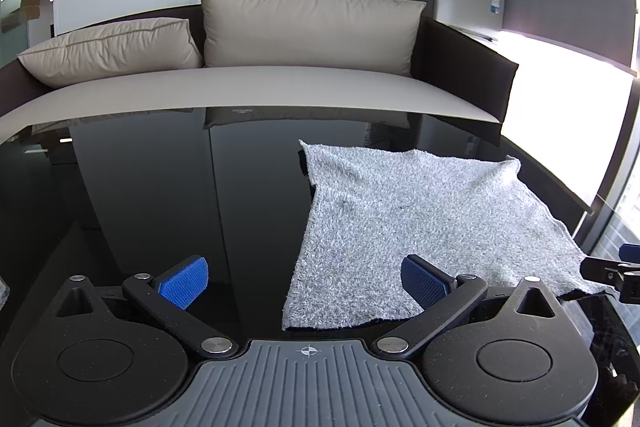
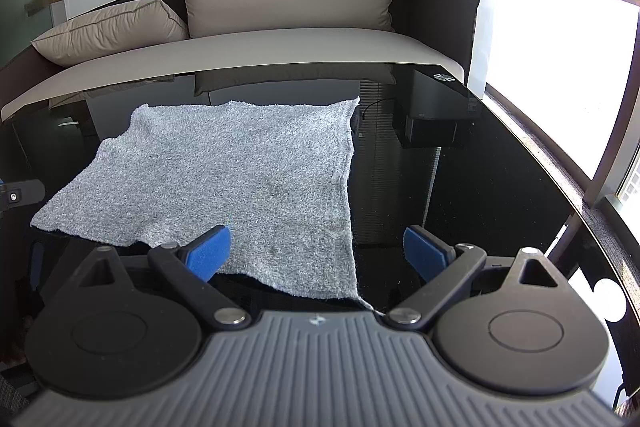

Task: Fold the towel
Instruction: 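Close both grippers on the towel edge nearest each tool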

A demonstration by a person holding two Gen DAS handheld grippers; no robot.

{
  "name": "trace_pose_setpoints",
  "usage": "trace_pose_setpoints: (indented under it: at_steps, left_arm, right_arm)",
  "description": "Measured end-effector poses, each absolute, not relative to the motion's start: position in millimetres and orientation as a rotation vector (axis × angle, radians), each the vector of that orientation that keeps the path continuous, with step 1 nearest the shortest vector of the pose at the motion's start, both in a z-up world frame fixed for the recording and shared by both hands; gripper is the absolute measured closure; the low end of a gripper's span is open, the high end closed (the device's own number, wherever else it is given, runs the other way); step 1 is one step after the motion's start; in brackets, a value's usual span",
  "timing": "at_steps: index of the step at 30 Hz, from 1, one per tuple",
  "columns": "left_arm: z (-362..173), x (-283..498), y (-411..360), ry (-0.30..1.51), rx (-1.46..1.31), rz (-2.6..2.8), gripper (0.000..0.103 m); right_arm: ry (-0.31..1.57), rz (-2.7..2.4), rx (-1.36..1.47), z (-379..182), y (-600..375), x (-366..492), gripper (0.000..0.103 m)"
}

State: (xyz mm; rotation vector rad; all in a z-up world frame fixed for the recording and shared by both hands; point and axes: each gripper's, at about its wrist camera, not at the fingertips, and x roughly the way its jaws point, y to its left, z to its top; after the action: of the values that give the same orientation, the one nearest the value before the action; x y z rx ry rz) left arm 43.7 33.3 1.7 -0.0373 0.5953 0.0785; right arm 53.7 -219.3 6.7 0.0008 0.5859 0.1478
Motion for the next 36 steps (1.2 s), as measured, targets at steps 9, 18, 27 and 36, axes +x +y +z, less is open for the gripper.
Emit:
trace_pose_setpoints:
  at_steps: [9, 18, 27, 36]
  left_arm:
    - [0.4, 37.4, 33.6, 0.597, -0.041, 0.079, 0.001]
    - [-2.7, 36.3, 31.7, 0.61, -0.036, 0.065, 0.018]
    - [-8.1, 36.2, 30.7, 0.642, -0.042, 0.033, 0.042]
    - [-11.9, 37.2, 30.0, 0.659, -0.046, 0.021, 0.056]
  right_arm:
    - [0.592, 0.141, -0.012, 4.5, -219.8, 44.8, 0.008]
    - [0.603, 0.128, 0.014, 3.1, -225.7, 41.3, 0.008]
    - [0.629, 0.119, 0.04, 0.3, -232.0, 39.6, 0.029]
    - [0.643, 0.108, 0.024, -2.0, -231.4, 40.2, 0.045]
